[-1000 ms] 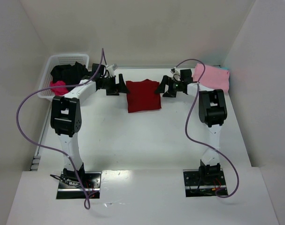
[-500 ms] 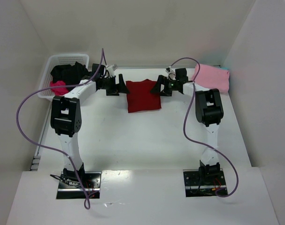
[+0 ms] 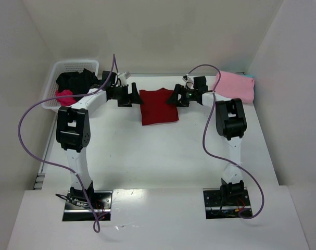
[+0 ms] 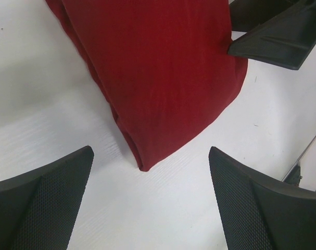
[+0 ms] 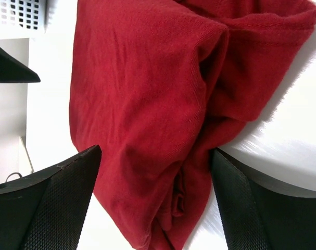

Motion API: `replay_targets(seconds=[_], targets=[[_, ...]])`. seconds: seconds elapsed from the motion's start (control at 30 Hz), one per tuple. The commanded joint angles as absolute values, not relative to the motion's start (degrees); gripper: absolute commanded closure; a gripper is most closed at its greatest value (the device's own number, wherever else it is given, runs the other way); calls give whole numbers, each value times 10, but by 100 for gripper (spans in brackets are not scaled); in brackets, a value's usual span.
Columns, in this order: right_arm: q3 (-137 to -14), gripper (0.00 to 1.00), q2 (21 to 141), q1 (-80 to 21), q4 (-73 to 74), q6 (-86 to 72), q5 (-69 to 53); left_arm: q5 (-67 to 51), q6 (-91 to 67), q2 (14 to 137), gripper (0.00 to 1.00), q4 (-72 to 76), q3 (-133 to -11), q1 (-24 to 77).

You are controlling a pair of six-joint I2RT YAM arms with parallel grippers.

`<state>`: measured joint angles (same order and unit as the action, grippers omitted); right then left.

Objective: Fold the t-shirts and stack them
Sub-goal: Put the neatly folded tshirt into the corner of the board with the right arm

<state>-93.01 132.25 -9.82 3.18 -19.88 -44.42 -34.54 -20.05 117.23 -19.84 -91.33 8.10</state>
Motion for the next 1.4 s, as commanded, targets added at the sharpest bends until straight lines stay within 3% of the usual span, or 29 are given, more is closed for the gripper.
replay_targets(seconds=[0.0, 0.27, 0.53, 1.0, 1.37], targets=[[-923, 11, 1367, -117, 70, -189, -423, -349, -199, 1161, 1, -204, -918, 83], [-932, 11, 1375, -117, 124, -184, -393, -354, -199, 1166, 1, -204, -919, 83], [-859, 0, 1319, -95, 112, -210, -363, -355, -225, 1160, 1, -162, -918, 89], [-796, 0, 1306, -27, 75, -243, -421, -350, -264, 1204, 1, -104, -986, 122], [-824, 0, 1337, -53, 76, -278, -438, -193, -288, 1256, 1, -128, -1040, 187]])
